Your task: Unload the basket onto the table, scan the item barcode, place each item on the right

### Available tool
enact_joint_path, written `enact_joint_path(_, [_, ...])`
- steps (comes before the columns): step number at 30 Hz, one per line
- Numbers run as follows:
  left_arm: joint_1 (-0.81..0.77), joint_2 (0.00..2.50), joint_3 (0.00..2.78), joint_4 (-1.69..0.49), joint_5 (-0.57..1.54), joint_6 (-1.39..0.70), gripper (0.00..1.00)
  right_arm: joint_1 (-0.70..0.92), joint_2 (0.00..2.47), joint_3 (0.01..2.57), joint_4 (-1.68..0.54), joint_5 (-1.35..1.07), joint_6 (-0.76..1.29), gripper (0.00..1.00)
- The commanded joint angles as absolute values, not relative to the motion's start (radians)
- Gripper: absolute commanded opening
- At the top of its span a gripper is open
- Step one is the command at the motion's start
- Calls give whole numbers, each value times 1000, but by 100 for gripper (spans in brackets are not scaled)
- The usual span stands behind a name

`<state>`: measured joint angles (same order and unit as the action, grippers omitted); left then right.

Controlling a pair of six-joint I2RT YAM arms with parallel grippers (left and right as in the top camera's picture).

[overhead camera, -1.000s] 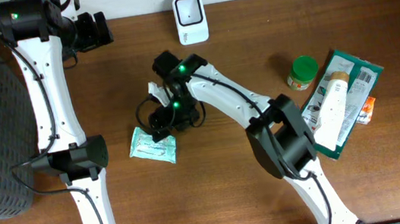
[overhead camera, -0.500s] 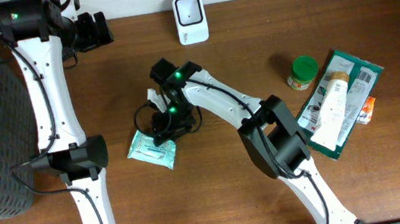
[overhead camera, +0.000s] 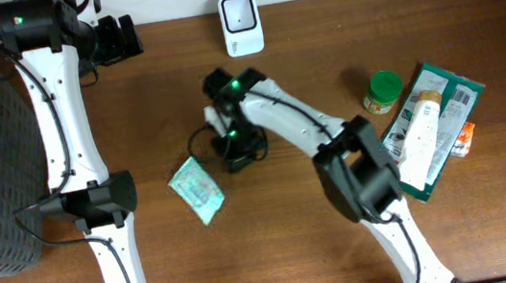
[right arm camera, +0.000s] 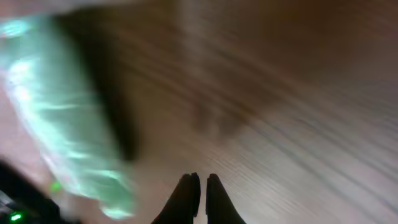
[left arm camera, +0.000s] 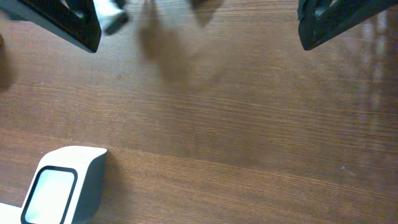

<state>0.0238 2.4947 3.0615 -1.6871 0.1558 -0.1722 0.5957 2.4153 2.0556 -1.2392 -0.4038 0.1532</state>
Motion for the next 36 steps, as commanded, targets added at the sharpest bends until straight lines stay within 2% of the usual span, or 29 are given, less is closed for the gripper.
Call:
enact_joint_path(1, [27,2487,3076,-1688,149,-163,99,559,2281,2053,-1297,-256,134,4])
enact_joint_path(4, [27,2487,3076,-1688,149,-163,99,558,2276,2053,-1307,-299,123,7])
enact_joint_path(5, [27,2487,3076,-1688,149,-163,99,569,2277,2052,-1286,-390,82,15])
enact_joint_path(6, [27,2487,3076,-1688,149,-163,99,590,2278,2052,-1248,-454,66,32])
enact_joint_path(7, [27,2487,3076,-1688,149,-163,99,613,2280,2052,-1215,-477,66,41])
enact_joint_path(8, [27,2487,3076,-1688,149,-163,99,636,2280,2051,-1184,-488,67,43])
enact_joint_path(13, [27,2487,3076,-1688,149,-163,99,776,2297,2051,-1056,-505,88,42])
enact_joint_path(15, [27,2487,3076,-1688,149,-163,99,797,2315,2039,-1029,-506,132,38])
enact_joint_path(29, [27,2487,3076,-1688,149,-163,99,744,2370,1921,-1002,-551,191,40])
enact_joint_path(36, [27,2487,3076,-1688,149,-163,99,693,2369,1917,-1086,-301,200,40])
